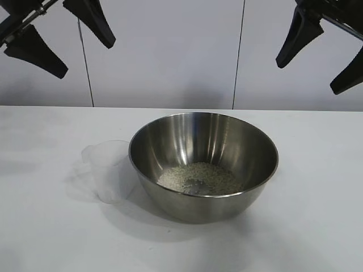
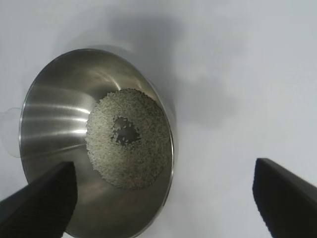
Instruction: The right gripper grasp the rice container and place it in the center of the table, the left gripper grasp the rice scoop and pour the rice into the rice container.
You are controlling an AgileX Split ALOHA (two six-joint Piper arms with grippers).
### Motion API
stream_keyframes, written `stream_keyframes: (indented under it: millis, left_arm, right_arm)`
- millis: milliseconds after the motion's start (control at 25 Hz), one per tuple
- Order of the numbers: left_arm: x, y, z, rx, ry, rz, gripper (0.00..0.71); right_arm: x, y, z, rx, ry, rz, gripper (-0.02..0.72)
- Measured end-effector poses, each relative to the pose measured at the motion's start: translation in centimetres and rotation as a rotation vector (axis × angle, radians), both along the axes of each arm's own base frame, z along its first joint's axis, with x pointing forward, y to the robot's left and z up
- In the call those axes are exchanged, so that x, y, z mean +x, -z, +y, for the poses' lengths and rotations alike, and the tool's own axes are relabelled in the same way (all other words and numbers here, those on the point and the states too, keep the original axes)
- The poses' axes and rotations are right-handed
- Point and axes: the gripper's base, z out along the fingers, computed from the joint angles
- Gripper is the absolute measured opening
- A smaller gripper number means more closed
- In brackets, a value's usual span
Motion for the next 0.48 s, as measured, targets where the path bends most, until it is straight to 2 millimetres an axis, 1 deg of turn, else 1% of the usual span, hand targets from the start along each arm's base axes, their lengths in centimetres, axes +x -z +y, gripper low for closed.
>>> stream_keyframes:
  millis: [240,480]
  left_arm:
    - [0.28,0.66,-0.19,0.001,0.001,0.016,0.63]
    - [0.66,0.85,-0.2,0.0,-0.016,-0.004,0.63]
  right_arm:
    - [0.01,-0.01,0.01,0.002,0.001,-0.001,0.661]
    - [0.01,-0.01,0.01,0.002,0.002,0.0,0.661]
